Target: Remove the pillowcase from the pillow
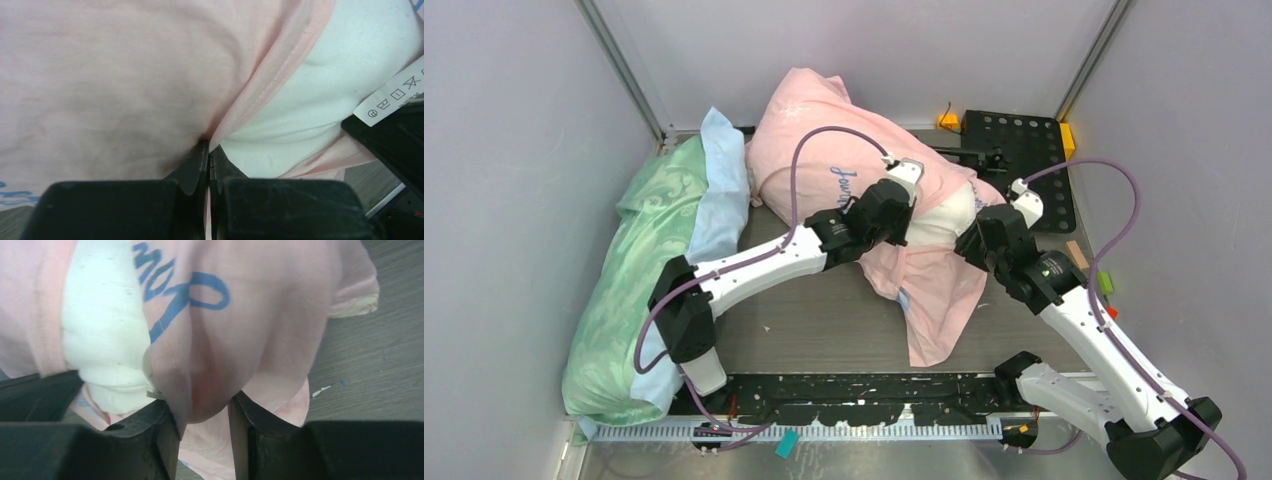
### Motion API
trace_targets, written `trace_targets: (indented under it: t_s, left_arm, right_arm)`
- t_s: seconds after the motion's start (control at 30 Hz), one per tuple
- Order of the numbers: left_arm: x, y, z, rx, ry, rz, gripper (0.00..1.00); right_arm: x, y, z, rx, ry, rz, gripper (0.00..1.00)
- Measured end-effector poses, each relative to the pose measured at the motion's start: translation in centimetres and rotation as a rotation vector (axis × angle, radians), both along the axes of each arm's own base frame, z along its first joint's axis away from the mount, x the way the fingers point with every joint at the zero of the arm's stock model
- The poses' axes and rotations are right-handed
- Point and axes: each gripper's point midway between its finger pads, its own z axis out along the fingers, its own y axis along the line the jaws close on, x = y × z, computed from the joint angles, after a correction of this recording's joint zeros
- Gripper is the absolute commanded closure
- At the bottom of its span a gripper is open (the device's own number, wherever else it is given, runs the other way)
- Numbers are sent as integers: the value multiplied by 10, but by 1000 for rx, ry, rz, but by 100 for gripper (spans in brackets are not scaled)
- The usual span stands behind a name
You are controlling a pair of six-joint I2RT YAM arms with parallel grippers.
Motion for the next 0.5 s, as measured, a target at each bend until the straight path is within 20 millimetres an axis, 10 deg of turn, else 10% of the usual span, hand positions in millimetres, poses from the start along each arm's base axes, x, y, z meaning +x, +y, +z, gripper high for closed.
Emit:
trace_targets:
  t_s: [0.5]
  left_arm:
    - [43, 116, 3, -5, 82, 214, 100]
  right_arm:
    - [-36, -30, -33, 29, 35, -137, 95]
